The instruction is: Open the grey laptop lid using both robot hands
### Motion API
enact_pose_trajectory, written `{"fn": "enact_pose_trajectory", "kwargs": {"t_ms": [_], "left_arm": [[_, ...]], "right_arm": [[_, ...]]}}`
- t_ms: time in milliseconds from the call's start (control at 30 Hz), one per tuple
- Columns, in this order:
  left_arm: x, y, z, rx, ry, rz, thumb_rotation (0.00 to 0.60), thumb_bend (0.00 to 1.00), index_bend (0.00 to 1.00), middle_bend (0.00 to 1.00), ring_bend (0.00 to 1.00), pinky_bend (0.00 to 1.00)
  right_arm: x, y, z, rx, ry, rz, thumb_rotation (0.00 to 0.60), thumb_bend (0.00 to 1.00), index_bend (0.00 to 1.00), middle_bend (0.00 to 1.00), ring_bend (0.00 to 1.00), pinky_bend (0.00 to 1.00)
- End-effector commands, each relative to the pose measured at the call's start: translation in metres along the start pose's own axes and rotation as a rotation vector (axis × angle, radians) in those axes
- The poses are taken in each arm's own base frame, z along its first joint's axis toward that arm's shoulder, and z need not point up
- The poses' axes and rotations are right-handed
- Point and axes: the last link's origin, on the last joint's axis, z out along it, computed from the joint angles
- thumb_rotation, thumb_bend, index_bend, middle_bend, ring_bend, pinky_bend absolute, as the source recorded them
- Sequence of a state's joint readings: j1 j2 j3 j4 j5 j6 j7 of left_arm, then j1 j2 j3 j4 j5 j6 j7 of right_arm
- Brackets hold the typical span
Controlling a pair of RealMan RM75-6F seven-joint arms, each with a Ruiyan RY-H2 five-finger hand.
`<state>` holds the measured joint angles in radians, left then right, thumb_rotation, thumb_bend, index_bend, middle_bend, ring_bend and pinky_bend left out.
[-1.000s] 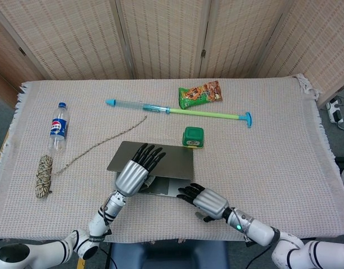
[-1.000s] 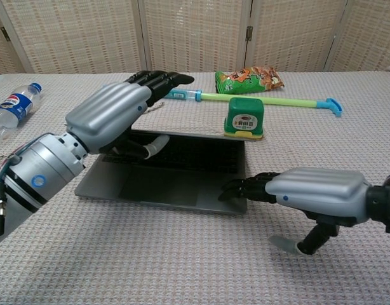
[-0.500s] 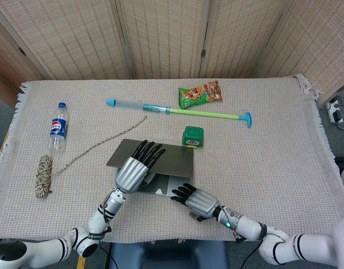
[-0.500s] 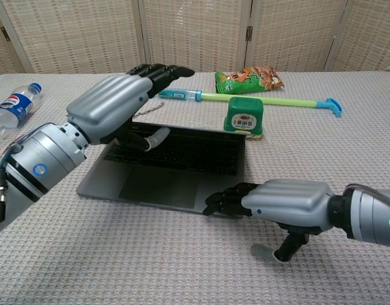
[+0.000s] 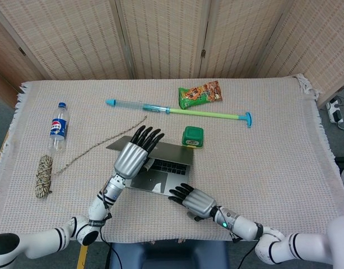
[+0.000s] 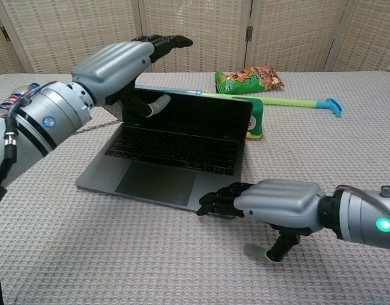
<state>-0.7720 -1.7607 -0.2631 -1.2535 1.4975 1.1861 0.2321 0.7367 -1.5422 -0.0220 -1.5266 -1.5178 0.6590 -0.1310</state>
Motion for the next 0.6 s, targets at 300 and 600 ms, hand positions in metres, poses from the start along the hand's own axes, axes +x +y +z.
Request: {"fn": "enact_pose_trajectory", "kwargs": {"t_ms": [300,600], "left_arm": [[0.019,-0.006,0.033,0.036,-0.005,0.025,0.600,0.50,0.05,0.09,0.00,0.00],[0.029,-0.007,0.054,0.056,-0.020,0.046,0.600,0.50,0.05,0.09,0.00,0.00]], "right_arm": [[0.002,0.000,0.006,-0.013,-0.002,-0.011,0.600,0.55,0.00,0.00,0.00,0.00],[0.000,0.000,0.008,-0.027,-0.013,-0.020,0.600,0.55,0.00,0.00,0.00,0.00]]}}
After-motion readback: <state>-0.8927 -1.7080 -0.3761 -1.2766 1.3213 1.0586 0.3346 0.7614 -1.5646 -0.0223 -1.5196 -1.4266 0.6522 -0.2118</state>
